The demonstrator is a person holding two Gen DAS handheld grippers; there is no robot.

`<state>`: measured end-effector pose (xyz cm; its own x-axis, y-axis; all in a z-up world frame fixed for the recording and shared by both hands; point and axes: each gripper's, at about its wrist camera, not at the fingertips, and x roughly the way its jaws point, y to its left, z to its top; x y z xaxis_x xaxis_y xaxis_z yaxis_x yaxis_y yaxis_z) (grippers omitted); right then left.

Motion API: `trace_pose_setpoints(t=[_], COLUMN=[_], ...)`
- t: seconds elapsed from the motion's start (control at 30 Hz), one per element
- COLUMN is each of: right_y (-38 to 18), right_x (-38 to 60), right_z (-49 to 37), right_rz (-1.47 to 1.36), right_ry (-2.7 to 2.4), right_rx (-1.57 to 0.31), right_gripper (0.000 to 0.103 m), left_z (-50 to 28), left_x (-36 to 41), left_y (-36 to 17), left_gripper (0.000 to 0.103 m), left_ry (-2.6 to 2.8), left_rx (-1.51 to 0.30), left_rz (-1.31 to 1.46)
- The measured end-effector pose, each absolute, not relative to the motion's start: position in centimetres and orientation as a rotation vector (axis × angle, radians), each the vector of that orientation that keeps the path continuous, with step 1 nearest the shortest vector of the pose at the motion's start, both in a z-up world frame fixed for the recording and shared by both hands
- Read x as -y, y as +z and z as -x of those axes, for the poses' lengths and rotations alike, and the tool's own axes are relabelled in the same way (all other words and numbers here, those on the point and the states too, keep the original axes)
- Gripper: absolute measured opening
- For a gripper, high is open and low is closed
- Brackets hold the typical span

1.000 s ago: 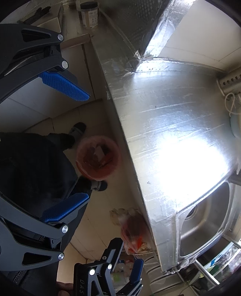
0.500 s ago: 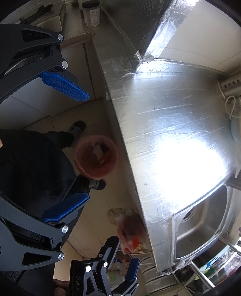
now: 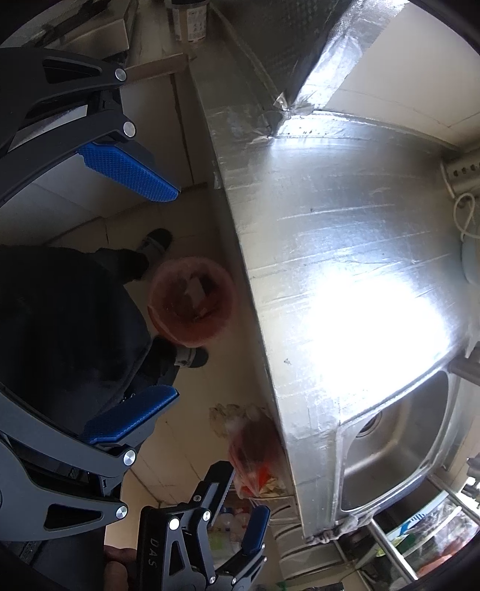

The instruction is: Collect trash

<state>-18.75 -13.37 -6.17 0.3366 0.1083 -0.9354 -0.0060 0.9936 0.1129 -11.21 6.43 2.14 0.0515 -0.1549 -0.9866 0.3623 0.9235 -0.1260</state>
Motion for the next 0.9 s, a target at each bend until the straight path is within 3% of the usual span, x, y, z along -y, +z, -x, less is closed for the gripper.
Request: trace_pose_setpoints(t=[0.9], right_y=[-6.5], right_x=[13.7], right_z=[18.4], right_rz=[-0.093], right_ry=[0.073], right_rx=[-1.228], right_gripper=[0.098], left_z=[10.1], left_x=[-7.4], left_y=[2.1], left_gripper=[0.097], left_ry=[-0.358], left_rx=[-1.474], left_rz=[-0.071])
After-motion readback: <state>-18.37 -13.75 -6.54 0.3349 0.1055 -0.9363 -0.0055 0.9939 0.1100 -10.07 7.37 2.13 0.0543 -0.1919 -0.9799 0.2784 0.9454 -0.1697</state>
